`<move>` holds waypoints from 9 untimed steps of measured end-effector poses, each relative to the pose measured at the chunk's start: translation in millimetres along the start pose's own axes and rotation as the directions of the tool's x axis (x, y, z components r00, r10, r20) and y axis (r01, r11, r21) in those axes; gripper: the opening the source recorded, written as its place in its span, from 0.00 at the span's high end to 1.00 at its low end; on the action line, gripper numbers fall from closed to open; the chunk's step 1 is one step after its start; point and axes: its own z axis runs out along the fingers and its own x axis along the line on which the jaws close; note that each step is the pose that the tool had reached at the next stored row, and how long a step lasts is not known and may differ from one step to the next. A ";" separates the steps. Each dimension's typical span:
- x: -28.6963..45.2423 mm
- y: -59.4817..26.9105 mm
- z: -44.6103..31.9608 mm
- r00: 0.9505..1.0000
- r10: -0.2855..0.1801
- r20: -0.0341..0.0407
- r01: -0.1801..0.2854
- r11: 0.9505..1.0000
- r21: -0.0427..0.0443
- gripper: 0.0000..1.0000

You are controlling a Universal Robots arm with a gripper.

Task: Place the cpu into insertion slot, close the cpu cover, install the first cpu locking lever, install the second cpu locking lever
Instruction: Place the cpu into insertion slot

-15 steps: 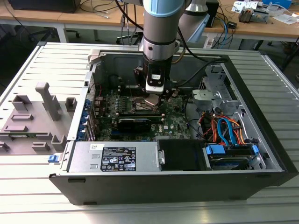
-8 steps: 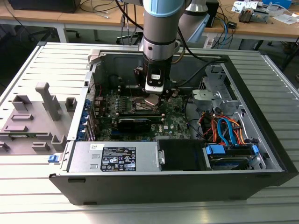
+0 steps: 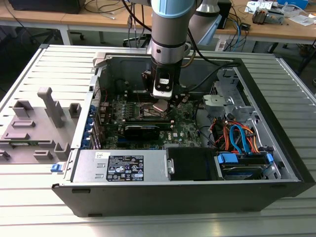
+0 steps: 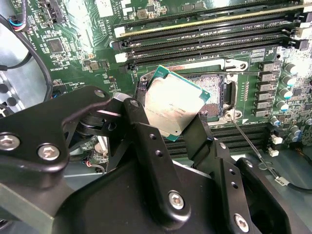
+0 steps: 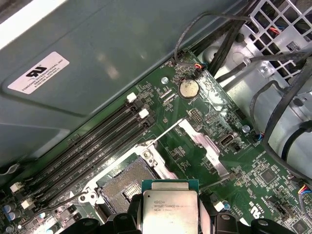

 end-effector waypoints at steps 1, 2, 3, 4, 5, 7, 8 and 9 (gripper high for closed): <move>0.0 0.0 0.0 1.000 0.001 0.000 -0.001 1.000 0.000 0.45; 0.0 0.0 0.0 1.000 0.002 0.000 -0.002 1.000 0.000 0.45; 0.0 0.0 0.0 1.000 0.003 0.000 -0.003 1.000 0.000 0.45; 0.0 0.0 0.0 1.000 0.004 0.000 -0.004 1.000 0.000 0.45; 0.0 0.0 0.0 1.000 0.005 0.000 -0.005 1.000 0.000 0.45; 0.0 0.0 0.0 1.000 0.007 0.000 -0.007 1.000 0.000 0.45; 0.0 0.0 0.0 1.000 0.008 0.000 -0.008 1.000 0.000 0.45; 0.0 0.0 0.0 1.000 0.009 0.001 -0.009 1.000 0.000 0.45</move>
